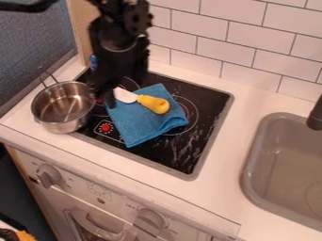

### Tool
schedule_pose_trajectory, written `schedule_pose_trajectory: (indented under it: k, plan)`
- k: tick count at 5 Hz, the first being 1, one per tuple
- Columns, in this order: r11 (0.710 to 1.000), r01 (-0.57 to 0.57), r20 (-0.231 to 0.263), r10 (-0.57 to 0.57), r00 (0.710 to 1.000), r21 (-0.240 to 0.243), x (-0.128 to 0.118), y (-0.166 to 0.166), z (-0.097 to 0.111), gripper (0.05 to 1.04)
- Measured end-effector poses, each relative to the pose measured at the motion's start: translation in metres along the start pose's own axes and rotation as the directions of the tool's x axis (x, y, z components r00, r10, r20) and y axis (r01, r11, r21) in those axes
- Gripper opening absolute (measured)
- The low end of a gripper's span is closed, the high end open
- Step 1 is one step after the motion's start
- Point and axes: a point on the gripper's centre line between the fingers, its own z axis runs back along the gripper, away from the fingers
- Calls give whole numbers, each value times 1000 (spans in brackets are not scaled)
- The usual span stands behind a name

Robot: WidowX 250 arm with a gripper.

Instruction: Placed the yellow knife to the upper side of the right burner

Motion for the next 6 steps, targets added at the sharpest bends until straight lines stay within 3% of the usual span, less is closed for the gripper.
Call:
schedule_pose_trajectory:
  k: [1,4,5,6]
  plan:
    - [1000,-8,-41,8,999,4,-8,-14,-17,1001]
    - [998,43,-73,-39,997,49,-19,-33,-61,1001]
    - [997,38,-64,-34,997,65,-18,-29,-66,1001]
    - [995,60,-42,-57,997,76,-15,-24,-68,938]
